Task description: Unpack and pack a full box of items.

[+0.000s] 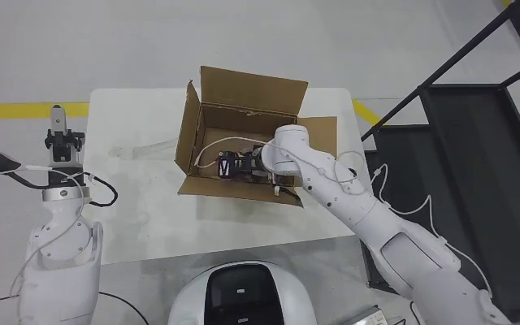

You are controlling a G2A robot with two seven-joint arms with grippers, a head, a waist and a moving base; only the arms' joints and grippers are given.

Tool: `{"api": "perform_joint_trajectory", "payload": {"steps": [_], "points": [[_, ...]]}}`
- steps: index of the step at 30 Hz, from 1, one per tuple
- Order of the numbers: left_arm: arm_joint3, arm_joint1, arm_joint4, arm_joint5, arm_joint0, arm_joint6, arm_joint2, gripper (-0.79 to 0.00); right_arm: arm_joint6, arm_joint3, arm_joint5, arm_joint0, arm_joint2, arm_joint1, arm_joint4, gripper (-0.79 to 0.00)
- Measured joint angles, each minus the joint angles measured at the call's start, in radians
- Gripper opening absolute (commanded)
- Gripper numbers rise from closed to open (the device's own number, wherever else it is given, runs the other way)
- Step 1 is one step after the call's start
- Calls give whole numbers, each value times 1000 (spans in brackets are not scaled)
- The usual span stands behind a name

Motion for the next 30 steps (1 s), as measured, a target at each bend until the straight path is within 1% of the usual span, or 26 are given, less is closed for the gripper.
{"api": "perform_joint_trajectory", "payload": {"steps": [7,8,9,10,11,12,18,24,27,29,30], "points": [[0,0,0,0,0,0,0,0,8,158,28,64,-84,-49,43,-785],[0,0,0,0,0,0,0,0,8,178,27,72,-95,-56,50,-665],[0,0,0,0,0,0,0,0,6,204,24,81,-110,-66,61,-400],[0,0,0,0,0,0,0,0,5,223,22,88,-120,-73,71,-252],[0,0,0,0,0,0,0,0,5,241,23,95,-130,-80,76,-145],[0,0,0,0,0,0,0,0,5,261,28,106,-143,-90,75,0],[0,0,0,0,0,0,0,0,-31,341,21,139,-185,-126,89,0],[0,0,0,0,0,0,0,0,-80,382,18,165,-191,-145,95,0],[0,0,0,0,0,0,0,0,-134,359,30,183,-161,-138,89,0],[0,0,0,0,0,0,0,0,-184,323,28,187,-125,-124,93,0],[0,0,0,0,0,0,0,0,-216,287,20,183,-95,-110,89,0]]}}
